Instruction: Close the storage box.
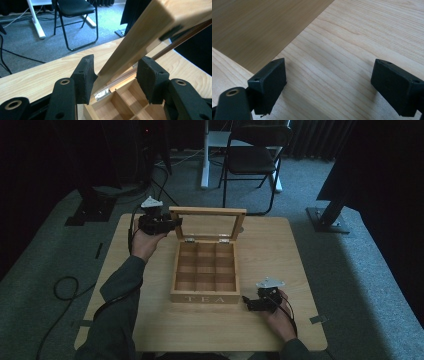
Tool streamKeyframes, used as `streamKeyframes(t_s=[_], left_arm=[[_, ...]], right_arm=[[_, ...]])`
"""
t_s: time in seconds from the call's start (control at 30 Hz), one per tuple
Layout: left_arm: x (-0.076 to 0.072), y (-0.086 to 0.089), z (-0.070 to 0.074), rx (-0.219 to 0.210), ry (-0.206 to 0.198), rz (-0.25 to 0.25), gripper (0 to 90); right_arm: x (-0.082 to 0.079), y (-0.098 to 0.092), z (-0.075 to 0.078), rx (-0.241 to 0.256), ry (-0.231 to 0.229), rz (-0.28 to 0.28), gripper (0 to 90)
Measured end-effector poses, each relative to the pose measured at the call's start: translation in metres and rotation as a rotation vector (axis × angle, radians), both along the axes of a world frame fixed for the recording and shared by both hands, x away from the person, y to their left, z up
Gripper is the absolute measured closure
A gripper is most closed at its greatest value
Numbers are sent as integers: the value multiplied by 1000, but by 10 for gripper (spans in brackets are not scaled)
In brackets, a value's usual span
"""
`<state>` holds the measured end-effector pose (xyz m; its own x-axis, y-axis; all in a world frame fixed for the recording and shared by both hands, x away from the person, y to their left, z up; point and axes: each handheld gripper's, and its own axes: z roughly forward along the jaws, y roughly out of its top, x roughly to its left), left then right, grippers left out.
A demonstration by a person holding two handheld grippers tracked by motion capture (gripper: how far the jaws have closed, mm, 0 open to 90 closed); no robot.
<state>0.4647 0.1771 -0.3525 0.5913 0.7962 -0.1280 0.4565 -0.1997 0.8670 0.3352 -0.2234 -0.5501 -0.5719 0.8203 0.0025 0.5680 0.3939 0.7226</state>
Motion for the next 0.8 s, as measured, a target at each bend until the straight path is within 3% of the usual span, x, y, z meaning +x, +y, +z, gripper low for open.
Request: streamKeyframes(t_s=[0.23, 0.5, 0.8], left_arm=[[-9, -2, 7, 30, -14, -5, 509], [-16, 3, 11, -3, -35, 8, 583], [-24, 0, 11, 17, -35, 27, 588]], right_arm=[[0, 0, 0, 0, 0, 0, 125], [0, 0, 0, 0, 0, 0, 125], [0, 0, 0, 0, -1, 0, 125]])
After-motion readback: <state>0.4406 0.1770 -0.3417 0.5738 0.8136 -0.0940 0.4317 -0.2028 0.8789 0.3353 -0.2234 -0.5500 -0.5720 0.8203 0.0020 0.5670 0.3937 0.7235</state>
